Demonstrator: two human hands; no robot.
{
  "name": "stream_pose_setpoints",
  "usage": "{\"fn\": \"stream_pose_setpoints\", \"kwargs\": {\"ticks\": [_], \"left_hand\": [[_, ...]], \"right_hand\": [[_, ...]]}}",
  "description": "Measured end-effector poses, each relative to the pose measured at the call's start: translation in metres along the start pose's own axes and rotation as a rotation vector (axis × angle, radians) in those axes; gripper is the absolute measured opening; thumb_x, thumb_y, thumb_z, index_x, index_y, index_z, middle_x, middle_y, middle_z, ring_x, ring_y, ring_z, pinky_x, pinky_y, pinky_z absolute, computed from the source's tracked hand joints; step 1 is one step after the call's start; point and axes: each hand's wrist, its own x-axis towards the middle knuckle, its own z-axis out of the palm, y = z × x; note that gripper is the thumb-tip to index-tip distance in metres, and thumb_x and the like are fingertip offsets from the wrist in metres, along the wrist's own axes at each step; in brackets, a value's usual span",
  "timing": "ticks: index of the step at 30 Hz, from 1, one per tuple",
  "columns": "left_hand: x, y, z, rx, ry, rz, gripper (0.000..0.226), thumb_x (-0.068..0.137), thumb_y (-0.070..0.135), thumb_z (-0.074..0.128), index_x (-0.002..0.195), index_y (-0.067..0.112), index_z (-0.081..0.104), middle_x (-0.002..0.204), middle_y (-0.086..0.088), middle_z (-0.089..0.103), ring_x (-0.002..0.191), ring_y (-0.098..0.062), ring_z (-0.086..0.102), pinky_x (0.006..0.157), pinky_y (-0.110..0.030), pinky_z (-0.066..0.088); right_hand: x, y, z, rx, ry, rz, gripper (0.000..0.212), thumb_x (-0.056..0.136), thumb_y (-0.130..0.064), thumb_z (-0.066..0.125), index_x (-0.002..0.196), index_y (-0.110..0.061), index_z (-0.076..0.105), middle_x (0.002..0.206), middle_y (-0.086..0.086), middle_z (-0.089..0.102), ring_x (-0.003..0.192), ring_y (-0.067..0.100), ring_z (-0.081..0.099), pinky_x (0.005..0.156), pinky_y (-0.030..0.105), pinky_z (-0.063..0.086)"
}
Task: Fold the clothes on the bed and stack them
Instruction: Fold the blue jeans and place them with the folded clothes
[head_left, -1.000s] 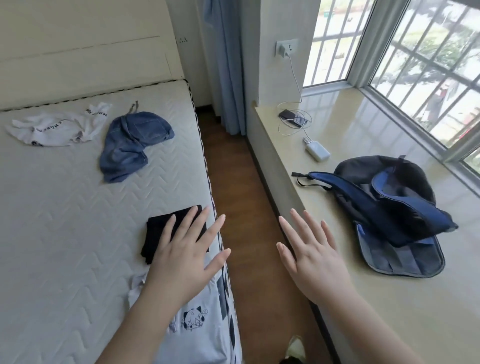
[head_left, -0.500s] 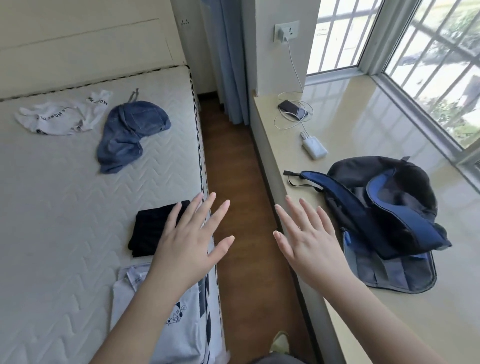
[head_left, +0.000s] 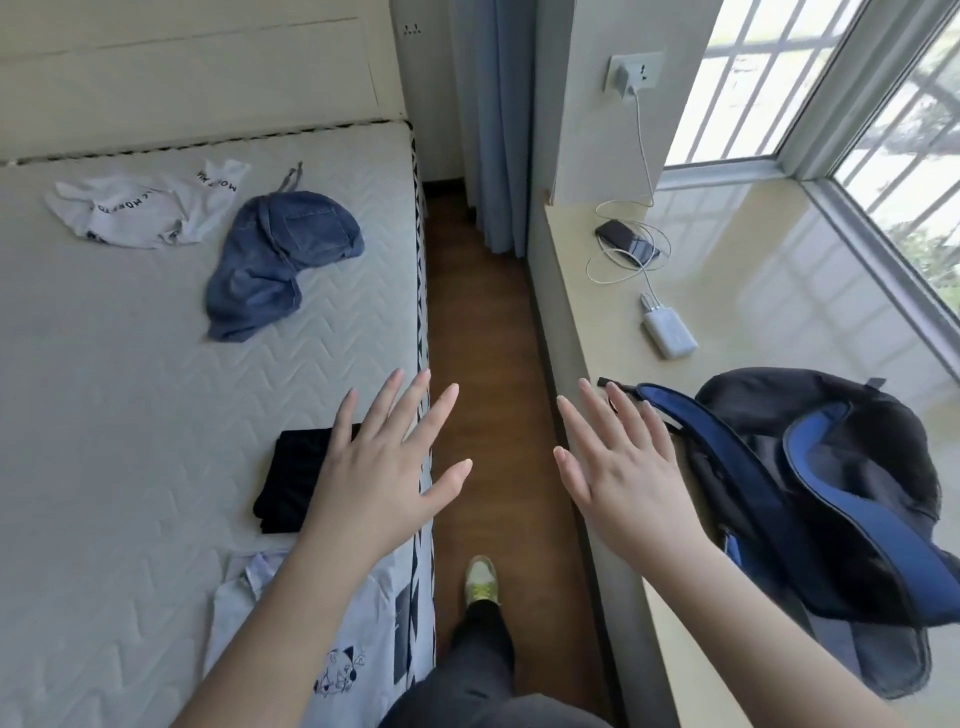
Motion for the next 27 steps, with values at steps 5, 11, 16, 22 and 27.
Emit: {"fn": "stream_pose_setpoints", "kwargs": {"ticks": [5,11,16,22,27], "left_hand": [[0.06,-0.041,0.0,-0.014,0.014,-0.006,0.07,0.093,0.067,0.024,0.155,0.034,0.022,0.161,0.0,0.025,0.15,-0.02,0.017,0.119,-0.051,0.008],[0.131,-0.079,-0.005,0.019,0.015,0.009,0.07,0.094,0.065,0.022,0.154,0.031,0.024,0.159,-0.003,0.031,0.148,-0.024,0.023,0.118,-0.054,0.013],[0.194,-0.084,-0.006,0.032,-0.016,0.033,0.07,0.095,0.067,0.013,0.154,0.031,0.023,0.159,-0.004,0.031,0.148,-0.025,0.024,0.118,-0.055,0.015],[0.283,-0.082,0.002,0.057,-0.06,0.052,0.072,0.095,0.068,0.009,0.154,0.031,0.026,0.159,-0.004,0.03,0.149,-0.025,0.022,0.118,-0.058,0.016],[0.361,-0.086,-0.002,0.058,-0.088,0.005,0.075,0.092,0.07,-0.009,0.155,0.037,0.013,0.164,0.0,0.015,0.152,-0.022,0.007,0.121,-0.051,0.001]], "right_hand": [[0.074,-0.012,-0.004,-0.015,-0.001,-0.005,0.056,0.102,-0.051,0.02,0.154,-0.031,0.027,0.162,-0.006,0.019,0.151,0.019,0.008,0.123,0.041,0.003],[0.143,-0.015,-0.013,-0.026,0.001,-0.006,0.064,0.097,-0.055,0.011,0.153,-0.029,0.03,0.161,-0.006,0.022,0.151,0.02,0.011,0.122,0.04,0.008],[0.192,0.001,-0.011,0.001,0.01,0.04,0.063,0.098,-0.055,0.013,0.153,-0.029,0.03,0.161,-0.006,0.023,0.151,0.019,0.011,0.122,0.04,0.008],[0.28,0.033,-0.005,0.035,0.037,0.009,0.06,0.099,-0.05,0.019,0.154,-0.028,0.027,0.162,-0.005,0.02,0.151,0.023,0.007,0.122,0.041,0.005],[0.369,0.06,-0.01,0.069,0.022,-0.041,0.063,0.098,-0.052,0.01,0.155,-0.029,0.021,0.163,-0.006,0.013,0.152,0.021,0.001,0.123,0.042,0.005]]}}
